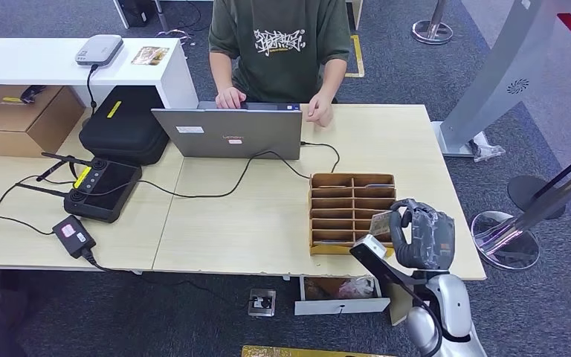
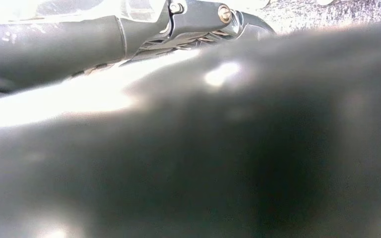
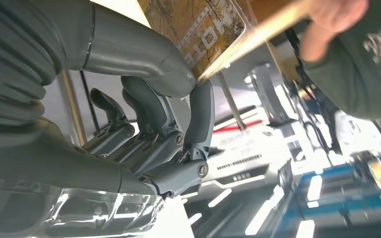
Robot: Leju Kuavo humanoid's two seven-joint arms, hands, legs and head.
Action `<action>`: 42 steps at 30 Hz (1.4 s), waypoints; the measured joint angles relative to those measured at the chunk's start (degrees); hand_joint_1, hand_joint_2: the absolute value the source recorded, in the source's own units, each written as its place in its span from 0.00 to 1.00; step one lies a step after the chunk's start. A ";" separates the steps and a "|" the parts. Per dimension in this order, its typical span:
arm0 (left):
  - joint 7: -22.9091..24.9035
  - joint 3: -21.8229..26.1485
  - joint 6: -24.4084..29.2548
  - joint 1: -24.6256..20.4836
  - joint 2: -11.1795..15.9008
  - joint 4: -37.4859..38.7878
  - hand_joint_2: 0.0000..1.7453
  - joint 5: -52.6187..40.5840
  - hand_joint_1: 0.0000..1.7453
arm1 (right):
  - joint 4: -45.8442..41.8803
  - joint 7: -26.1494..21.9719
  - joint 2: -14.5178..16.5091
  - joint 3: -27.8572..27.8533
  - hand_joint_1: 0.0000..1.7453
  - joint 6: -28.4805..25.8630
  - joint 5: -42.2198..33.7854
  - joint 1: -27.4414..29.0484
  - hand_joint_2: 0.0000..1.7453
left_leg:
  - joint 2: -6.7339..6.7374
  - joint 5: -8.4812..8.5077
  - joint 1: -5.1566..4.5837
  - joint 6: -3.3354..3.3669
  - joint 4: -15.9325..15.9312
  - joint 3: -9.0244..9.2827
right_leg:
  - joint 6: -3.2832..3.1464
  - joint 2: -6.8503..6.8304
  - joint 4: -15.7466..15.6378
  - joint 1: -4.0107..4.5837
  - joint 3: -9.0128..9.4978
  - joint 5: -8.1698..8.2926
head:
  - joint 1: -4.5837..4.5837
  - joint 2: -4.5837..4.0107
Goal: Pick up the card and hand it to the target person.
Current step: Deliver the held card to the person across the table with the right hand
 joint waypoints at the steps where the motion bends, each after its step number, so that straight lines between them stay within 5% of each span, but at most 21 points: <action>1: -0.01 0.00 0.01 0.00 0.00 0.00 0.00 0.04 0.00 | -1.03 -0.15 -0.27 0.05 0.91 -0.09 -0.44 -0.04 1.00 | 0.00 0.00 0.00 0.00 0.00 0.00 | 0.00 0.00 0.00 0.00 0.00 0.00 | -0.01 0.00; 15: -0.91 0.00 0.46 -0.01 -0.02 0.00 0.00 0.21 0.00 | -10.82 -0.56 -5.15 0.22 0.92 -0.27 -1.65 -5.28 1.00 | 0.01 0.03 0.00 0.03 0.00 0.01 | 0.00 0.00 0.00 0.00 0.01 0.03 | 0.01 0.00; 30: -1.02 0.00 0.44 -0.05 -0.02 0.00 0.00 0.50 0.00 | -9.60 -0.38 -5.42 3.18 0.94 0.87 -1.57 -10.42 1.00 | -0.01 0.03 0.01 0.01 0.00 -0.02 | 0.00 -0.02 0.01 0.01 0.01 0.03 | 0.00 0.00; 31: -1.02 0.00 0.42 -0.05 -0.02 0.00 0.00 0.51 0.00 | -9.43 -0.37 -5.42 3.43 0.89 0.89 -1.57 -10.62 1.00 | -0.01 0.04 0.01 0.01 0.00 -0.02 | 0.00 -0.03 0.01 0.01 0.01 0.03 | 0.00 0.00; 35: -1.04 0.00 0.21 -0.05 -0.02 0.00 0.00 0.53 0.00 | -8.81 -0.22 -5.41 4.12 0.04 0.98 -1.59 -11.10 1.00 | -0.01 0.04 0.01 0.01 0.00 -0.02 | 0.00 -0.03 0.01 0.01 0.01 0.03 | 0.00 0.00; 42: -1.04 0.00 -0.02 -0.05 -0.02 0.00 0.00 0.52 0.00 | -8.12 0.25 -5.38 4.41 0.00 1.46 -1.98 -11.25 1.00 | -0.02 0.03 0.01 0.01 0.00 -0.03 | 0.00 -0.04 0.01 0.01 0.00 0.03 | -0.01 0.00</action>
